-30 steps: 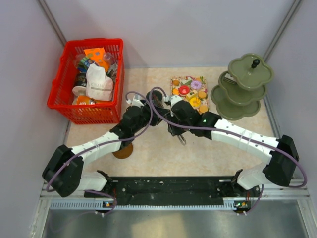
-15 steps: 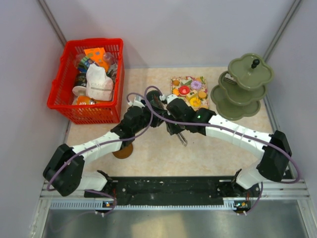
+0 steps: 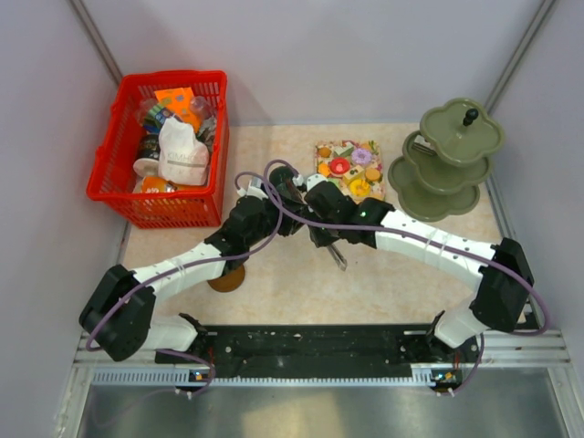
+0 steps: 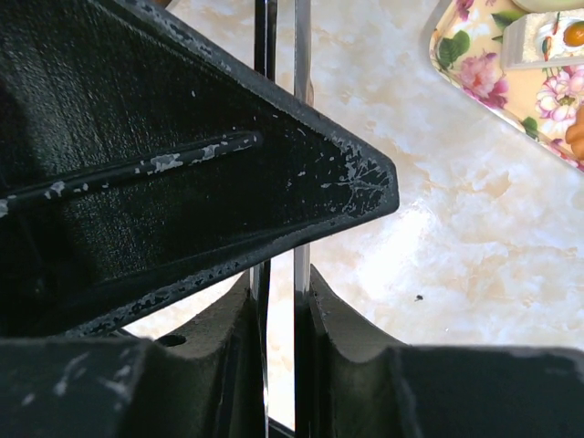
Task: Serve the afternoon tea
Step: Pick up the clamp from the tray.
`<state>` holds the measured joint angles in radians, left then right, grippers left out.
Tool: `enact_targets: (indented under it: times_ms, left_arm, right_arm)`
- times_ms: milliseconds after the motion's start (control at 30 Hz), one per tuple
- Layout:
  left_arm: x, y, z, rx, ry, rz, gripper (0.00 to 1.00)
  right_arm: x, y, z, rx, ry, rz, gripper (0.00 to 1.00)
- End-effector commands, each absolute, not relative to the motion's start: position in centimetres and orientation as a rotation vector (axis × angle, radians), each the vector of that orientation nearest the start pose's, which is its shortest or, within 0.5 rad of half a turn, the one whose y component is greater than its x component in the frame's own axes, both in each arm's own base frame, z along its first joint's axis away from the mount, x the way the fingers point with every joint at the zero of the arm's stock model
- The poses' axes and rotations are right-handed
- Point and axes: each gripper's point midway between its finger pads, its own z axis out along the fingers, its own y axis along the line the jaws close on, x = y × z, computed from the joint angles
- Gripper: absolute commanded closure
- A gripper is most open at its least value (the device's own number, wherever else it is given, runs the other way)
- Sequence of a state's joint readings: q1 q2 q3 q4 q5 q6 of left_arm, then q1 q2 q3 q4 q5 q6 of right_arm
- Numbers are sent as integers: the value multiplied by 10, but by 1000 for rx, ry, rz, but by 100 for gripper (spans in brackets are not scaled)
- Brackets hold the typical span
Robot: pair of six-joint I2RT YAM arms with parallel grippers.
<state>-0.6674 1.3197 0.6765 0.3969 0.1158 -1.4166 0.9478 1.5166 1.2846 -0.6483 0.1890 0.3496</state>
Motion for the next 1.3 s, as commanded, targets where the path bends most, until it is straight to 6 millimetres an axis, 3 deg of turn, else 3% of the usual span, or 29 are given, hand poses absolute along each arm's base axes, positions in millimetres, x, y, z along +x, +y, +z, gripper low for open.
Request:
enact_targets:
  times_ms: [0, 233, 400, 500, 533, 733, 767, 900, 1000, 1067, 1267]
  left_arm:
    - [291, -312, 232, -637, 1928, -1559, 90]
    - [296, -290, 250, -562, 1910, -1378, 49]
    - [305, -241, 266, -595, 1827, -1137, 33]
    - [308, -213, 296, -539, 1753, -1019, 30]
    - [307, -202, 297, -511, 1772, -944, 30]
    - [309, -132, 379, -320, 1619, -601, 16]
    - [308, -124, 398, -279, 1583, -557, 13]
    - [311, -99, 434, -150, 1535, -367, 11]
    - [307, -78, 440, -175, 1492, -251, 10]
    - [301, -66, 438, -169, 1436, -194, 10]
    - [290, -37, 410, -220, 1344, -62, 9]
  right_arm:
    - [240, 322, 193, -664, 2289, 460, 91]
    - [240, 292, 191, -653, 2330, 392, 96]
    - [237, 269, 186, -637, 2382, 360, 96]
    - [233, 255, 180, -617, 2416, 347, 96]
    - [234, 250, 178, -605, 2428, 346, 96]
    - [243, 220, 167, -478, 2524, 276, 94]
    - [246, 215, 163, -445, 2544, 251, 94]
    - [254, 205, 153, -329, 2608, 195, 94]
    - [257, 204, 146, -268, 2647, 160, 82]
    - [259, 204, 142, -242, 2671, 129, 82]
    - [264, 196, 141, -158, 2693, 28, 77]
